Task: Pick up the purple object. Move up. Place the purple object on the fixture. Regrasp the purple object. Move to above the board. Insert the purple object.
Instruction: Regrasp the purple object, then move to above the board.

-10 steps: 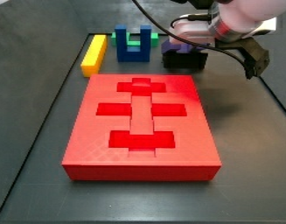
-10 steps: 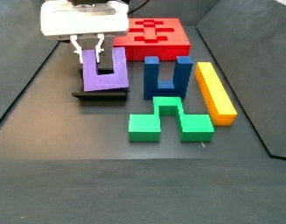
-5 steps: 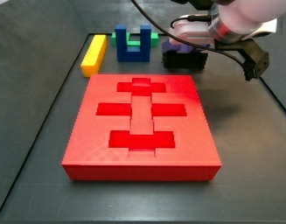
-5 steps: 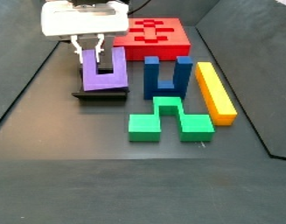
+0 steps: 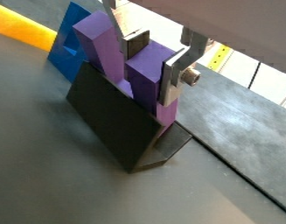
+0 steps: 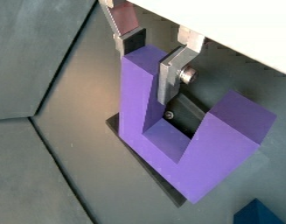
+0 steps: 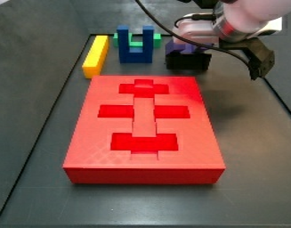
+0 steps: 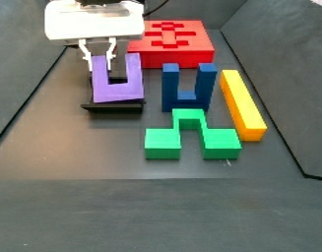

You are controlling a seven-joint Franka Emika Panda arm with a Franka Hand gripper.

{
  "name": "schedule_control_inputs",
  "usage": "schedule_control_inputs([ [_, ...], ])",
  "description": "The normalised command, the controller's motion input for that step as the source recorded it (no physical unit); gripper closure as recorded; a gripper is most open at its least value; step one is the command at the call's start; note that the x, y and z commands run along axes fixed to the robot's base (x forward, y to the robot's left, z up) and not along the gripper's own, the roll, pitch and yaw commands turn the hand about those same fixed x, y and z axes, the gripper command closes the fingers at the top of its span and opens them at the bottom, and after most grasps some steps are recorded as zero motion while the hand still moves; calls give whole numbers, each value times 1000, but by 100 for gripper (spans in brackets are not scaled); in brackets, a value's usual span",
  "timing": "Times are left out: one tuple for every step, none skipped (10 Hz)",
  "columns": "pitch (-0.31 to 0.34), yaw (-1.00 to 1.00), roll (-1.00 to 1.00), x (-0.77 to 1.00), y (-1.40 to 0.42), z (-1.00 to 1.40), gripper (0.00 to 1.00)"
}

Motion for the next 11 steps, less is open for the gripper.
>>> schedule_control_inputs([
  [0,0,0,0,0,0,100],
  [0,0,0,0,0,0,100],
  [0,0,0,0,0,0,100],
  [0,0,0,0,0,0,100],
  [0,0,0,0,0,0,100],
  [0,0,0,0,0,1400,100],
  [-19,-8,-23,1,-7,1400,100],
  [-59,-12,-75,-23,-26,1400,100],
  [-46,-15,-49,-35,0,1400,100],
  [-19,-28,-37,-25,-9,1400,100],
  [18,-37,-13,-20,-27,1400,100],
])
